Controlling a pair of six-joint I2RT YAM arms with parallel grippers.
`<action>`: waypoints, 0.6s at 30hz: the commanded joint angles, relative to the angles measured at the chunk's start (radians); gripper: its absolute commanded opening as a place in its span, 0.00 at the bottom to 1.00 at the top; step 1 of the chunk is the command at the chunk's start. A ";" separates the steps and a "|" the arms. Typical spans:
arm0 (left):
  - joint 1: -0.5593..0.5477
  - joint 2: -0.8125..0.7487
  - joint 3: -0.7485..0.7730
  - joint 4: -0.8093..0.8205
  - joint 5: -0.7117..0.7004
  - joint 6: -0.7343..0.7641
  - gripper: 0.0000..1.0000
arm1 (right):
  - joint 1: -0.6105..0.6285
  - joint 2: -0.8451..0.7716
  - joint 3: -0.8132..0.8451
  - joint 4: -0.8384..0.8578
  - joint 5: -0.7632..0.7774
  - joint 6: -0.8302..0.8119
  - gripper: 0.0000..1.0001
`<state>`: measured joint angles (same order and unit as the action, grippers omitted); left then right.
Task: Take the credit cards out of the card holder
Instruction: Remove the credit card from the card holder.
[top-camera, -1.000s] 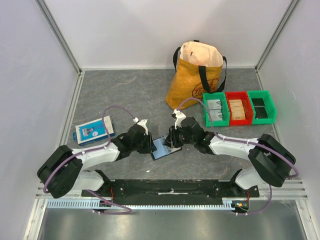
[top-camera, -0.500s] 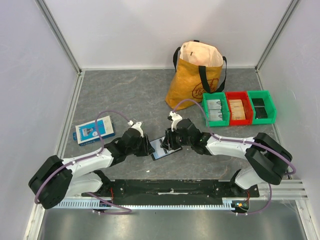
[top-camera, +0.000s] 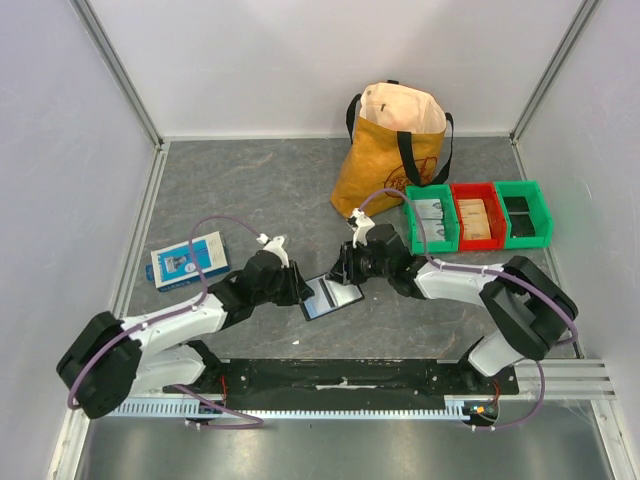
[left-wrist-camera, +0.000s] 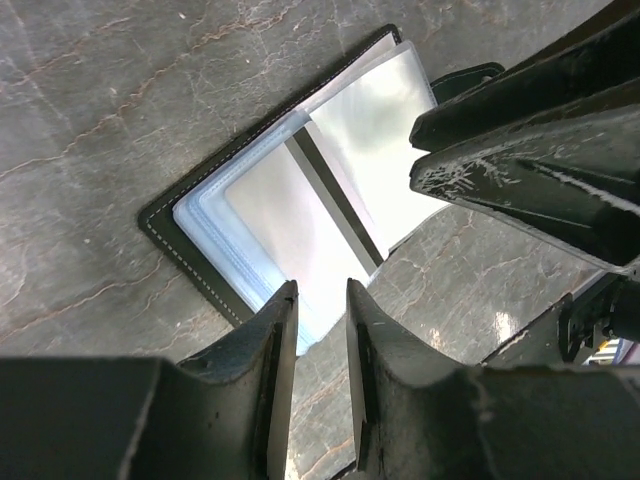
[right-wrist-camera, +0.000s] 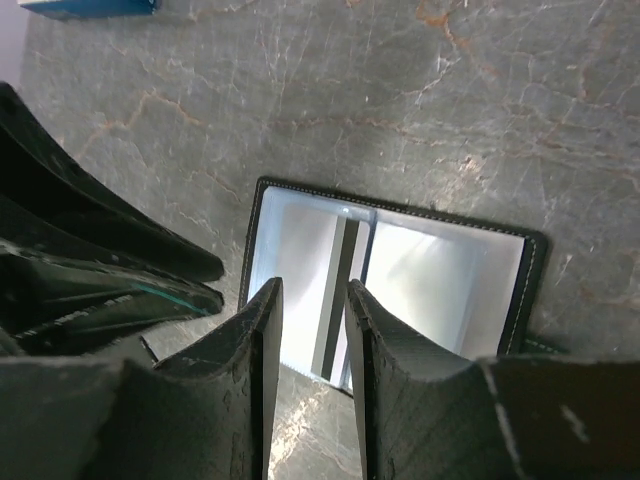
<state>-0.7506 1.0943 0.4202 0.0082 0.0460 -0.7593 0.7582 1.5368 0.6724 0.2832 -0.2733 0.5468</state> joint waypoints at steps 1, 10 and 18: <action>-0.003 0.102 0.048 0.107 0.031 -0.029 0.31 | -0.040 0.046 -0.010 0.129 -0.138 0.035 0.38; -0.001 0.167 -0.020 0.150 0.026 -0.063 0.22 | -0.080 0.155 -0.048 0.251 -0.237 0.093 0.38; -0.003 0.176 -0.064 0.162 0.017 -0.086 0.10 | -0.080 0.223 -0.066 0.309 -0.277 0.110 0.37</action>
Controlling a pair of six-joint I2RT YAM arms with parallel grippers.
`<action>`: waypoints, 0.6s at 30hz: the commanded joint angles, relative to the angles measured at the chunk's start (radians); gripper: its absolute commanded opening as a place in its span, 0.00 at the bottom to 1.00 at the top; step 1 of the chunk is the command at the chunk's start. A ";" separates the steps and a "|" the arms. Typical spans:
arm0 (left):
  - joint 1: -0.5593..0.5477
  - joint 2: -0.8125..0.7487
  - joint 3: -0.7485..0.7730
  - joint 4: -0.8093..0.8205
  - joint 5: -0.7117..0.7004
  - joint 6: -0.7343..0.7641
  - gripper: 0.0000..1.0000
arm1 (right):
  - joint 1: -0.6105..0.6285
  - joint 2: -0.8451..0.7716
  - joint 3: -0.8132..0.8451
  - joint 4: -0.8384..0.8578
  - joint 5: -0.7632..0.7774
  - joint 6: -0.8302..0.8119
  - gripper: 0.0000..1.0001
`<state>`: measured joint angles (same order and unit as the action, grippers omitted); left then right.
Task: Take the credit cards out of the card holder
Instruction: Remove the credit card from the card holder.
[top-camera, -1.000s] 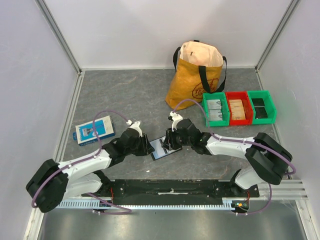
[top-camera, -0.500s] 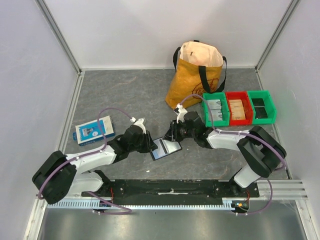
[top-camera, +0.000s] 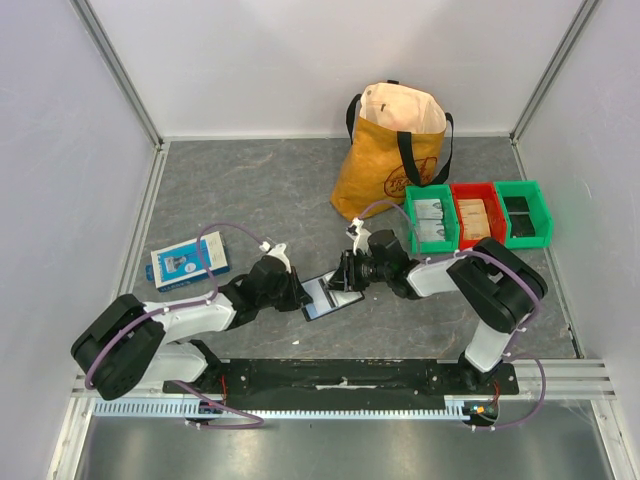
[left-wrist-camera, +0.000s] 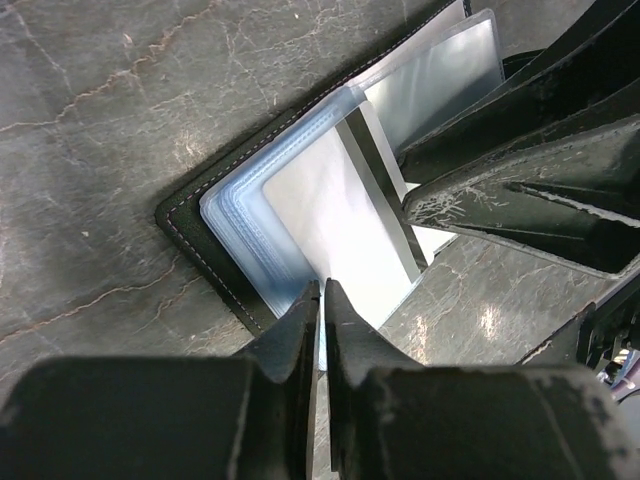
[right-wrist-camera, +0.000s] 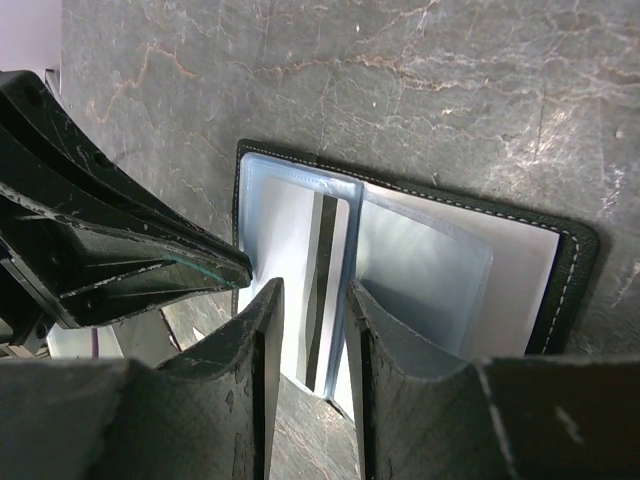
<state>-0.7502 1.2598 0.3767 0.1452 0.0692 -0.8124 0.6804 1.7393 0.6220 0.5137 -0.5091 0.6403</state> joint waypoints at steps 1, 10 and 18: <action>0.000 0.012 -0.019 0.022 -0.006 -0.033 0.10 | -0.002 0.023 -0.019 0.081 -0.040 0.015 0.37; 0.002 0.021 -0.022 0.011 -0.005 -0.036 0.04 | -0.021 0.066 -0.059 0.206 -0.108 0.071 0.26; 0.009 0.003 -0.028 -0.004 -0.003 -0.027 0.02 | -0.084 0.098 -0.102 0.342 -0.177 0.130 0.00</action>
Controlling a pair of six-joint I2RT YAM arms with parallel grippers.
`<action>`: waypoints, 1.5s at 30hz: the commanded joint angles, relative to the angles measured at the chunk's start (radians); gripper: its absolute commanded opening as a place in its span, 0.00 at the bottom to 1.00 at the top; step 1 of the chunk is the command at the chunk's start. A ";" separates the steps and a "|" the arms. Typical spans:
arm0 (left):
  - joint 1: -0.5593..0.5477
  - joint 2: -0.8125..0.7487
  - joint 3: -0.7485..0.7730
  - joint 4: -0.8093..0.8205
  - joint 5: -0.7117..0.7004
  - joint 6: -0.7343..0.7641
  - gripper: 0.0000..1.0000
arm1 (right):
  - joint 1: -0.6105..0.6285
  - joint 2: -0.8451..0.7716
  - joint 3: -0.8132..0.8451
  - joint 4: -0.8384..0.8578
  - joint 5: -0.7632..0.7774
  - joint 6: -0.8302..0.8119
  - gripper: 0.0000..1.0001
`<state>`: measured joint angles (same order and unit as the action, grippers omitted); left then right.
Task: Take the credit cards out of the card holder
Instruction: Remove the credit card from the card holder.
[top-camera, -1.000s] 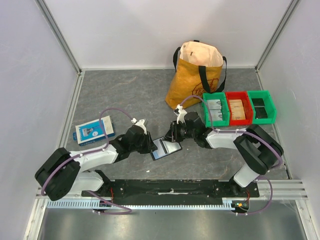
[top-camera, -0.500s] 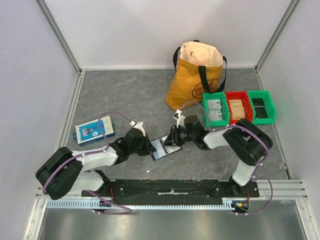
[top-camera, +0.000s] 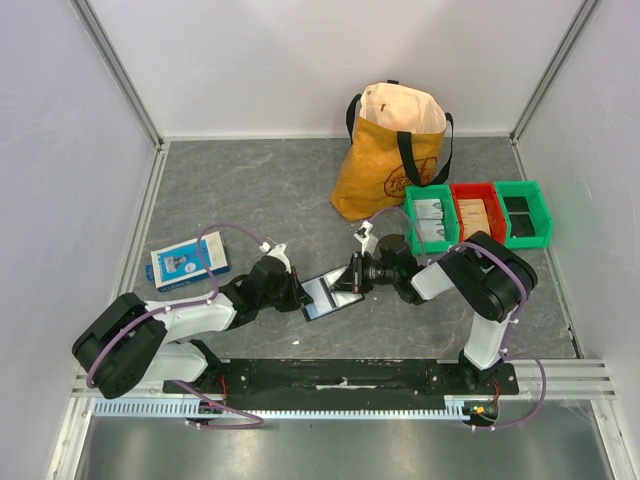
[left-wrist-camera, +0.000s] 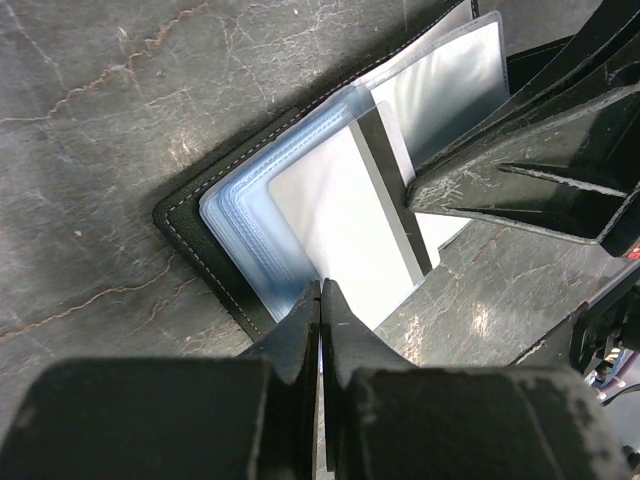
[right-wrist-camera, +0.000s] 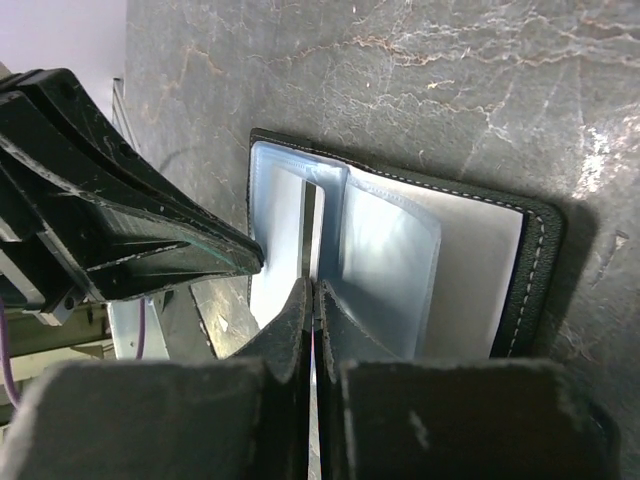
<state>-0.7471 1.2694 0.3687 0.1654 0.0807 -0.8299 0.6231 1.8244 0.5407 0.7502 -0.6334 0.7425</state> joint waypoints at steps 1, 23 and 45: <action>0.008 -0.008 -0.020 -0.026 -0.013 -0.009 0.02 | -0.039 0.010 -0.025 0.109 -0.054 0.029 0.00; 0.008 -0.005 -0.014 -0.023 0.010 0.009 0.02 | -0.022 0.055 0.068 -0.054 -0.077 -0.057 0.31; -0.020 -0.267 0.051 -0.138 -0.146 0.248 0.49 | -0.152 -0.261 0.050 -0.310 0.018 -0.106 0.00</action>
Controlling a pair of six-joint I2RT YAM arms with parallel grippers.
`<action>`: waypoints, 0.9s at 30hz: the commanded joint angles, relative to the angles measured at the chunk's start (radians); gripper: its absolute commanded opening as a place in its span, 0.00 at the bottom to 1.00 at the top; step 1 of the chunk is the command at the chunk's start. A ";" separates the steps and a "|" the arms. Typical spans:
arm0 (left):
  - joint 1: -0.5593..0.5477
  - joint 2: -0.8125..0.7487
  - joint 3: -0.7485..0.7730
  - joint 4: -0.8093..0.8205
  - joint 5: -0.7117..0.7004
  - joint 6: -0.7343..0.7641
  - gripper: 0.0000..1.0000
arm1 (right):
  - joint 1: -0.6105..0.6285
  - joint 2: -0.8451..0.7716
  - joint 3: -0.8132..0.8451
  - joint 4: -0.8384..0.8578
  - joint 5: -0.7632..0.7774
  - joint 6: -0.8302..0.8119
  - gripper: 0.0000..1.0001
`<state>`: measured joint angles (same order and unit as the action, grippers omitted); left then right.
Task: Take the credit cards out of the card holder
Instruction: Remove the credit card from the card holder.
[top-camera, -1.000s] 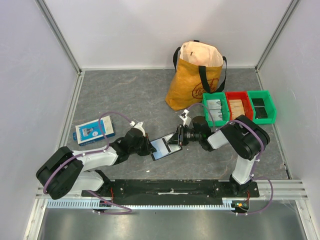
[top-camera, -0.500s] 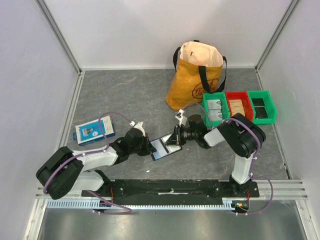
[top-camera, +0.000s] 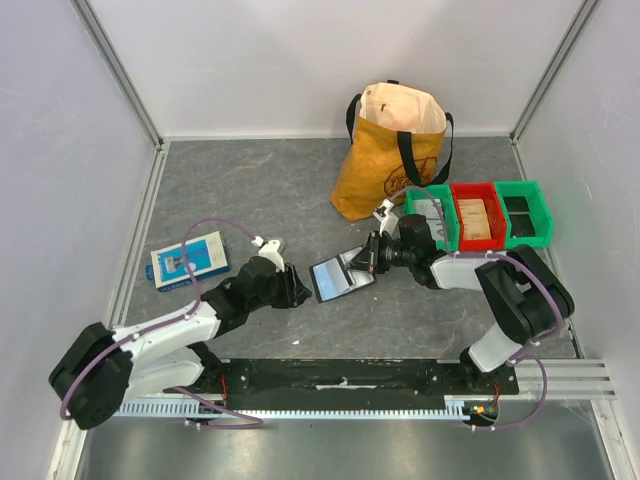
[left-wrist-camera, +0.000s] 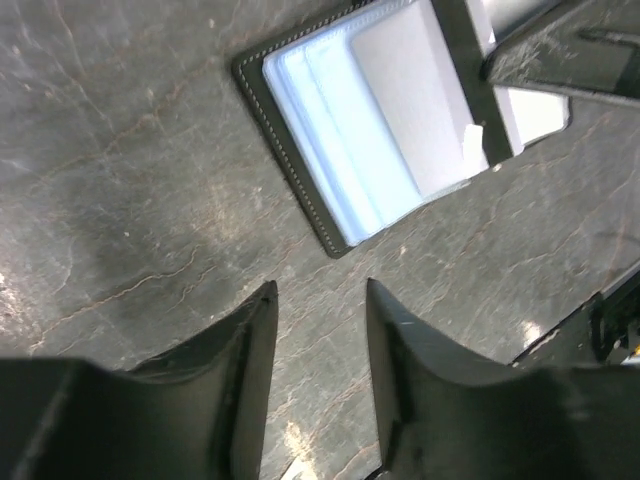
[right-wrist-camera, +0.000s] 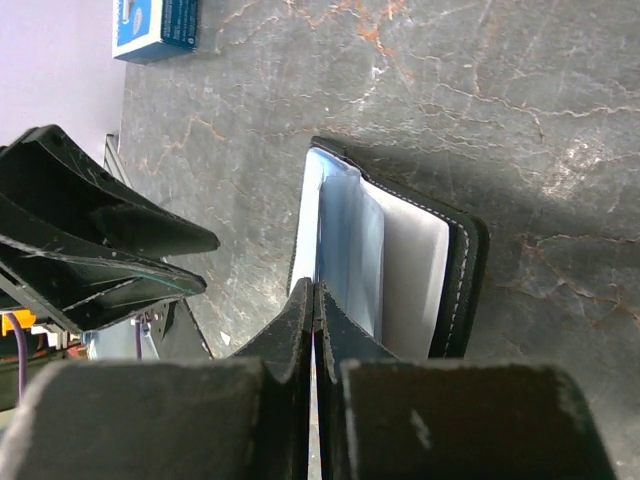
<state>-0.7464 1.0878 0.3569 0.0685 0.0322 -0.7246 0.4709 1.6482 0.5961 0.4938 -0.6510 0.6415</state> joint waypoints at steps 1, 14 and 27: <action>-0.031 -0.106 0.074 -0.048 -0.118 0.172 0.55 | 0.000 -0.103 -0.005 -0.060 0.039 0.000 0.00; -0.180 0.001 0.149 0.097 -0.180 0.346 0.58 | 0.017 -0.050 -0.067 -0.023 0.103 0.035 0.00; -0.186 0.360 0.274 0.228 -0.086 0.275 0.24 | 0.040 -0.102 -0.021 -0.274 0.241 -0.072 0.09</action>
<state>-0.9279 1.3823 0.5903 0.2234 -0.0769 -0.4259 0.5022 1.5784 0.5362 0.3161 -0.4690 0.6296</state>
